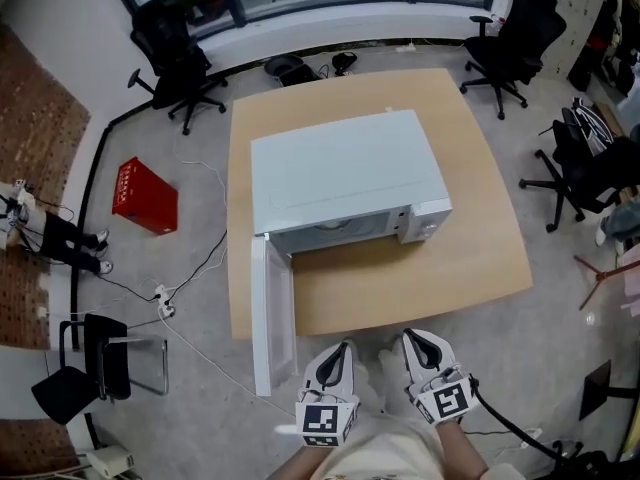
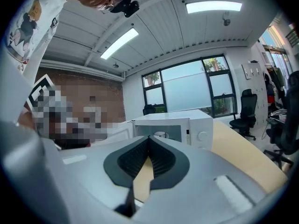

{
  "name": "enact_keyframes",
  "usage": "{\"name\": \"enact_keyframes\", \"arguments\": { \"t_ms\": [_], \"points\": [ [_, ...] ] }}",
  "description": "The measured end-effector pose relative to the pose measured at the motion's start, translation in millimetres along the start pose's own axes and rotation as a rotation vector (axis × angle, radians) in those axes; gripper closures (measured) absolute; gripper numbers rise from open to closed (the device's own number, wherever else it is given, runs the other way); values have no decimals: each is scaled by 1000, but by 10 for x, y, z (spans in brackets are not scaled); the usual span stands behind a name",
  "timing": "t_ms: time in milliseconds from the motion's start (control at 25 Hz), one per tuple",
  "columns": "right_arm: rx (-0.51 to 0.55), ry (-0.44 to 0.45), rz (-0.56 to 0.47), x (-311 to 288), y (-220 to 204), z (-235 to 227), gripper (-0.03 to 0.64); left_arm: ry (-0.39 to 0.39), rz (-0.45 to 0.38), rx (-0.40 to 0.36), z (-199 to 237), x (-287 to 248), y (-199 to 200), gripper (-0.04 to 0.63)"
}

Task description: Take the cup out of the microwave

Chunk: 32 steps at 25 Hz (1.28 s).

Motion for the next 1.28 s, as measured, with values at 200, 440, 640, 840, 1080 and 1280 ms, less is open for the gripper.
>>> {"name": "enact_keyframes", "arguments": {
  "t_ms": [200, 440, 640, 840, 1080, 1280],
  "points": [
    [37, 43, 23, -285, -96, -103, 611, 49, -32, 9, 80, -332, 44, 592],
    [-3, 58, -49, -546, -128, -197, 611, 120, -65, 2, 212, -696, -20, 592],
    [-9, 49, -4, -757, -309, -367, 611, 160, -106, 6, 475, -1113, -86, 477],
    [-3, 23, 43, -937, -568, -559, 611, 204, -120, -21, 755, -1621, -222, 365],
    [-15, 1, 78, -1202, -846, -615, 611, 244, -119, -21, 1166, -2090, -331, 277],
    [-7, 5, 97, -1372, -982, -719, 611, 259, -125, -54, 1342, -2461, -364, 234]
  ]
}}
Point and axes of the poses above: the fingertips, and each gripper's own axes: x backward along the fingers, z to its left, y out of its top, the point moved 3 cm from there along x, backward along the fingers, and after that the axes turned 5 degrees about -z, right-handed, at the moved point
